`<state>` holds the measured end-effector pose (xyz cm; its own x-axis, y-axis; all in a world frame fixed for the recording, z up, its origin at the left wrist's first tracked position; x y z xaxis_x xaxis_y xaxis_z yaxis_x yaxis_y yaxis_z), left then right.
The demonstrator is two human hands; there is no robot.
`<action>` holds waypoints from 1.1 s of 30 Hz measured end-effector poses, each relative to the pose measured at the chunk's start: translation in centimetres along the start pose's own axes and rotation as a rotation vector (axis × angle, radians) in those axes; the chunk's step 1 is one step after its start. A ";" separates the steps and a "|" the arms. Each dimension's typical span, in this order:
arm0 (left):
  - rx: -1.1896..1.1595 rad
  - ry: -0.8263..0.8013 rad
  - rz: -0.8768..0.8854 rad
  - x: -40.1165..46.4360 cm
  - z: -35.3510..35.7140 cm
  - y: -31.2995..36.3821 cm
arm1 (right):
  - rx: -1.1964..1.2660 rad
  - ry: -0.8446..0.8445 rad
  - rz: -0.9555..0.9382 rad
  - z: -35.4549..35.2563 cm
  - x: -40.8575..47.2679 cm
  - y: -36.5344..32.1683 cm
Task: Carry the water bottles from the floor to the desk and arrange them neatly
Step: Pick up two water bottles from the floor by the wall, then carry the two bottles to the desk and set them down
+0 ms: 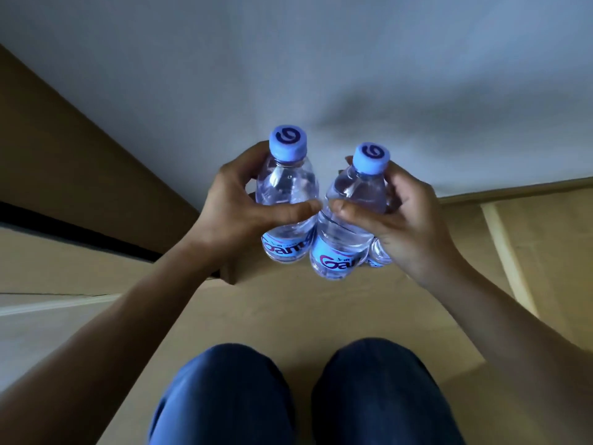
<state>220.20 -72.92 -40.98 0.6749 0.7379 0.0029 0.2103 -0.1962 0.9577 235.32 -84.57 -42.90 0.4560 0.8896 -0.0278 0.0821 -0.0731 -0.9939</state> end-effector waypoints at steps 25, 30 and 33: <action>-0.034 0.560 -0.045 -23.0 -27.6 53.8 | -0.075 -0.443 -0.235 11.9 -11.0 -61.3; 0.004 0.819 -0.063 -33.6 -33.9 54.7 | 0.011 -0.686 -0.242 22.2 -15.6 -64.5; 0.052 0.946 -0.084 -40.0 -38.1 54.8 | 0.037 -0.804 -0.276 29.4 -18.9 -66.4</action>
<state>177.74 -88.54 22.35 -0.1917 0.9633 0.1880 0.2787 -0.1302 0.9515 195.19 -83.30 20.47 -0.3459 0.9240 0.1631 0.0628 0.1962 -0.9785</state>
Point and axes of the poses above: each hand's wrist, its own x-axis towards the middle knuckle, its own z-axis out of the palm, y = z × x, the point moved 8 cm from there along x, towards the middle knuckle, and after that the axes turned 1 degree about x, right-handed, at the moved point
